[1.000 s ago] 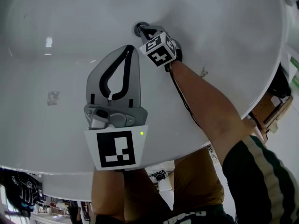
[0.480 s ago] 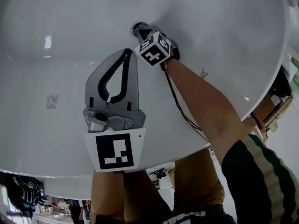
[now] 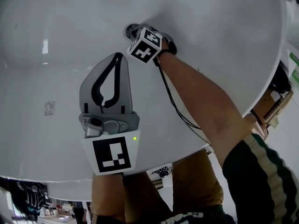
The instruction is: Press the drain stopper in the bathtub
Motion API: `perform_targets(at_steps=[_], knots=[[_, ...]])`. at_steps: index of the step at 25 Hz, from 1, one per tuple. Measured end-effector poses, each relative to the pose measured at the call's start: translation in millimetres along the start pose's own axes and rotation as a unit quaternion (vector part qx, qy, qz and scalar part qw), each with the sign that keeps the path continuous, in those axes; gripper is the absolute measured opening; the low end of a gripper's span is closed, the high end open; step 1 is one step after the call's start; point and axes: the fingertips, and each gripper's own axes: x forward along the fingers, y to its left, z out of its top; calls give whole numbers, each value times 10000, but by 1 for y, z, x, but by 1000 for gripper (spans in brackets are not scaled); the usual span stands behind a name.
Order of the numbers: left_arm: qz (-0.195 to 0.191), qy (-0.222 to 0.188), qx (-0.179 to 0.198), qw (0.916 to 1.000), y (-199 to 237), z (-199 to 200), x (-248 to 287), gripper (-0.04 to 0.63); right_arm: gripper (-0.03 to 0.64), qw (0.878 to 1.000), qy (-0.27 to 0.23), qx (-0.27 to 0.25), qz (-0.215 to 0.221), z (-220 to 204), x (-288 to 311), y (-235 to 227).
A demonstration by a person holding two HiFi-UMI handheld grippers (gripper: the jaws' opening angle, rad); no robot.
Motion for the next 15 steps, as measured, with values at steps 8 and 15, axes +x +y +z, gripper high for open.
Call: perform_targets(at_steps=[8, 15], knots=[[-61, 63, 273, 9996, -6, -2, 3, 6, 14, 9994, -184, 282, -110, -1, -2, 0], [39, 53, 500, 9987, -3, 0, 3, 6, 15, 9986, -319, 414, -32, 3, -10, -1]])
